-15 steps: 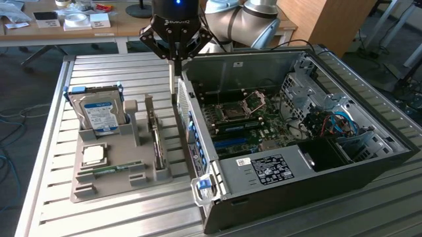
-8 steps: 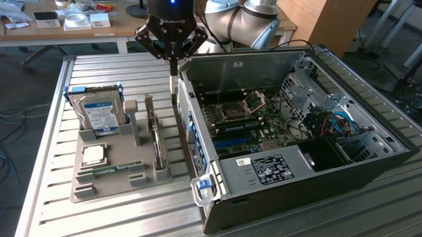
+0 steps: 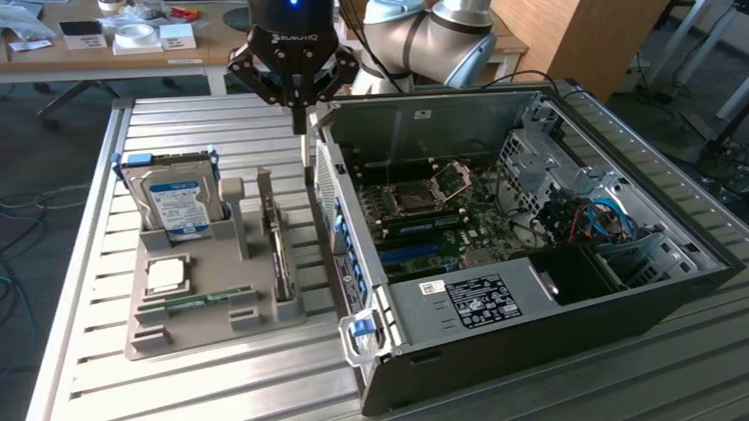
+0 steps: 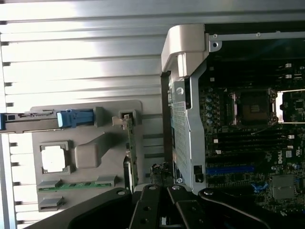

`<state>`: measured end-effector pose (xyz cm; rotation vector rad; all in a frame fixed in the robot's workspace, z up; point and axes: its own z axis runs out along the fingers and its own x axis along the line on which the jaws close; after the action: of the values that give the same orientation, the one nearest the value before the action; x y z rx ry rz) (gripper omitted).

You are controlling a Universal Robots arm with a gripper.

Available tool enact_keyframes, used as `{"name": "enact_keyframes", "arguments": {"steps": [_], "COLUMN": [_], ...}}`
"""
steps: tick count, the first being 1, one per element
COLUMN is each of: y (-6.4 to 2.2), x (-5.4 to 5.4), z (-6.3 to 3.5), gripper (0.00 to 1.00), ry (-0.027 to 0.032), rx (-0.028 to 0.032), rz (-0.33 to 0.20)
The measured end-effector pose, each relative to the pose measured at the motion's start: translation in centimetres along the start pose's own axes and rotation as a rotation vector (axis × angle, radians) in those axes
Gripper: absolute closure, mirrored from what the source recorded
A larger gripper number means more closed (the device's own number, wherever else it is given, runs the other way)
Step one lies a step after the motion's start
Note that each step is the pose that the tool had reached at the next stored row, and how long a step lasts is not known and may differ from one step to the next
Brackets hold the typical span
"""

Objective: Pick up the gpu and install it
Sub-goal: 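Reach for the gpu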

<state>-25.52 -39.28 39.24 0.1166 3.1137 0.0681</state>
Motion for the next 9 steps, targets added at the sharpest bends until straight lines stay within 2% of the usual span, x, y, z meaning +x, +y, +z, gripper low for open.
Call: {"name": "enact_keyframes", "arguments": {"steps": [9], "y": [0.01], "x": [1.4], "z": [-0.03], "gripper": [0.89], "ry": [-0.0001], "rx": [0.0], "rz": [0.0]}}
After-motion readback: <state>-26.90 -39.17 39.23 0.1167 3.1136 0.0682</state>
